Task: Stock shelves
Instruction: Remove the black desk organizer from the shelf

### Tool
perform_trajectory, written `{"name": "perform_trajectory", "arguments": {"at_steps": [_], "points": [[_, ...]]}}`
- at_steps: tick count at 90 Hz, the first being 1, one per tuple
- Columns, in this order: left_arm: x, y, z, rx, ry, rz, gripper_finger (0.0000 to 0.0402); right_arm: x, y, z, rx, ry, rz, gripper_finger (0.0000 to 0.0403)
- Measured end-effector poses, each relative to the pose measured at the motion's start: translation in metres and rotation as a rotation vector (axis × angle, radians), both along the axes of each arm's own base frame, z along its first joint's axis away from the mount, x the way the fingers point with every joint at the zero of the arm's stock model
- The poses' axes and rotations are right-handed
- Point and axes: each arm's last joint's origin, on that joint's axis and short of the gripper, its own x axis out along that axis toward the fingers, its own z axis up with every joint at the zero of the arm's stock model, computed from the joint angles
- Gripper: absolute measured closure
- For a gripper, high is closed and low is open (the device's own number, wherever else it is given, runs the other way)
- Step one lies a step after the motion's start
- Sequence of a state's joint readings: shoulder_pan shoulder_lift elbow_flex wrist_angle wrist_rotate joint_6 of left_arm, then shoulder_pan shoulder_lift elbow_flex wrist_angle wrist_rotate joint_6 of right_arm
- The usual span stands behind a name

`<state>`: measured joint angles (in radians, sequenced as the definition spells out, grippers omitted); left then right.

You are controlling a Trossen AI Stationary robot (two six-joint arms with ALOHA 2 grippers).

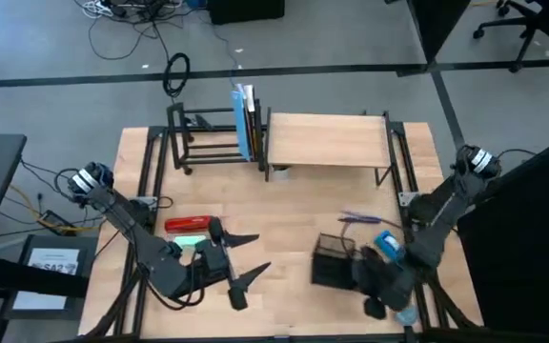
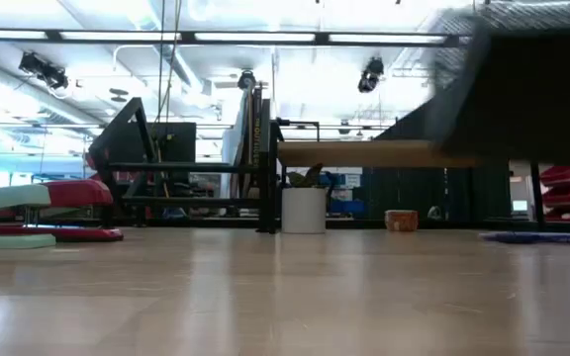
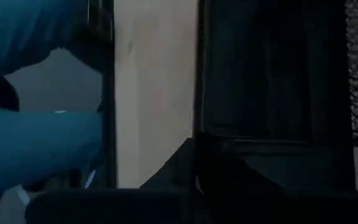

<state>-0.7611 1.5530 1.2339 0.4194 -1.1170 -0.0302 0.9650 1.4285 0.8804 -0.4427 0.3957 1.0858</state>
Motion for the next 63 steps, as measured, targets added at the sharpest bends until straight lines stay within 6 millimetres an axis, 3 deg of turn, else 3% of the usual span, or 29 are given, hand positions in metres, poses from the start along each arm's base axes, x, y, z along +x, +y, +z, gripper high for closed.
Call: {"name": "perform_trajectory", "arguments": {"at_steps": [13, 31, 44, 63], "points": [[0.009, -0.009, -0.017, -0.013, 0.016, -0.003, 0.0117, -0.012, 0.024, -0.032, -0.037, 0.11, 0.035, 0.0403], [0.019, -0.006, -0.025, -0.02, 0.019, 0.029, 0.0117, -0.007, 0.045, -0.056, -0.108, 0.181, 0.079, 0.0402], [0.02, -0.005, -0.022, -0.033, -0.002, 0.035, 0.0117, -0.003, 0.05, -0.046, -0.085, 0.206, 0.153, 0.0374], [0.02, -0.005, -0.022, -0.036, -0.005, 0.029, 0.0117, 0.004, 0.044, 0.0, -0.114, 0.147, 0.26, 0.0291]]}}
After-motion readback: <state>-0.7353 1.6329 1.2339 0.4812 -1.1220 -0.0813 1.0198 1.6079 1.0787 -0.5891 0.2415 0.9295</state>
